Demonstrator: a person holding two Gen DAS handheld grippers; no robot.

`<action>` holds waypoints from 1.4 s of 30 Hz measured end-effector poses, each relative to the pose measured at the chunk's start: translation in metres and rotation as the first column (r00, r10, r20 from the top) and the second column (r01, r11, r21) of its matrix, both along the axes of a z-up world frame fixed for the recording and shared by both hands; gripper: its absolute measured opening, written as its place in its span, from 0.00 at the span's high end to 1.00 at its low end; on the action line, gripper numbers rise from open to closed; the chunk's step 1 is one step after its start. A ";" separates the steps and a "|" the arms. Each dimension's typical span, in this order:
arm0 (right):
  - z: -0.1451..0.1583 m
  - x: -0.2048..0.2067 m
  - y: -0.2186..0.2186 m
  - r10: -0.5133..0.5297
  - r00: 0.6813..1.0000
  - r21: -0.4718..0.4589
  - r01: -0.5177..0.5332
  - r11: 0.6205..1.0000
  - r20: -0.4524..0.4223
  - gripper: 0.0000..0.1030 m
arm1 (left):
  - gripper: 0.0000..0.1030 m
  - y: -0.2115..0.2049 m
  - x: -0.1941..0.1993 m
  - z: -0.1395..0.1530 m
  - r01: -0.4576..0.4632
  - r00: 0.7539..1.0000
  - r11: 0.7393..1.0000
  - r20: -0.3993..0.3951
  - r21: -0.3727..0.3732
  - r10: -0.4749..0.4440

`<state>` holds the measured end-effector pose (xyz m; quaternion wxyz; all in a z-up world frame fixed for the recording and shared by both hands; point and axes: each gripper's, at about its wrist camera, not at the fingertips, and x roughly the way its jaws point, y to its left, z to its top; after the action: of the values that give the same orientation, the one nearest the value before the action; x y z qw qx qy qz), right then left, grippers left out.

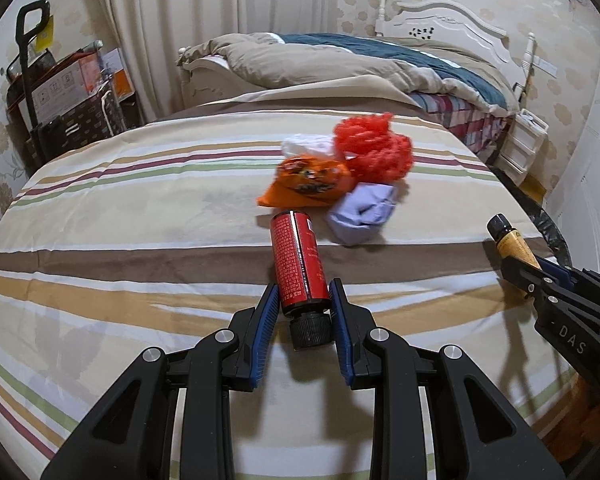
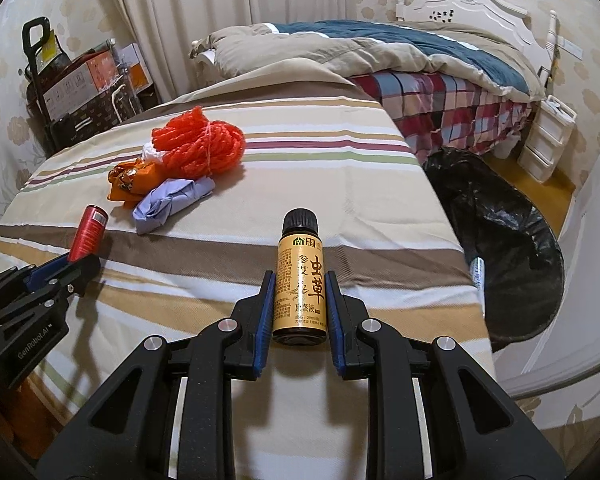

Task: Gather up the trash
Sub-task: 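Carry the amber bottle and red can over the bin and open both tools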

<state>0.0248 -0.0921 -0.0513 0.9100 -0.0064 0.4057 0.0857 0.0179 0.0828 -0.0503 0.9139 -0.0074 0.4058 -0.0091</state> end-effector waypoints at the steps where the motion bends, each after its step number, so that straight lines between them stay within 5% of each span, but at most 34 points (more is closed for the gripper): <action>1: 0.000 -0.001 -0.003 -0.004 1.000 0.004 0.004 1.000 0.003 0.77 | 0.72 -0.003 -0.001 0.001 0.004 1.000 1.000 0.004 0.001 -0.004; 21: 0.020 -0.005 -0.071 -0.132 0.989 0.053 0.128 0.990 0.067 0.77 | 0.72 -0.073 0.009 0.027 0.140 0.987 0.990 0.083 0.000 -0.139; 42: 0.014 0.047 -0.174 -0.317 0.945 0.043 0.314 0.948 0.079 0.77 | 0.72 -0.201 0.076 0.024 0.318 0.944 0.947 0.081 0.040 -0.321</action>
<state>0.0716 -0.2665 -0.0376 0.9284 0.0684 0.3610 -0.0553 0.0937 -0.1178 -0.0266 0.9170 0.0709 0.3618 -0.1520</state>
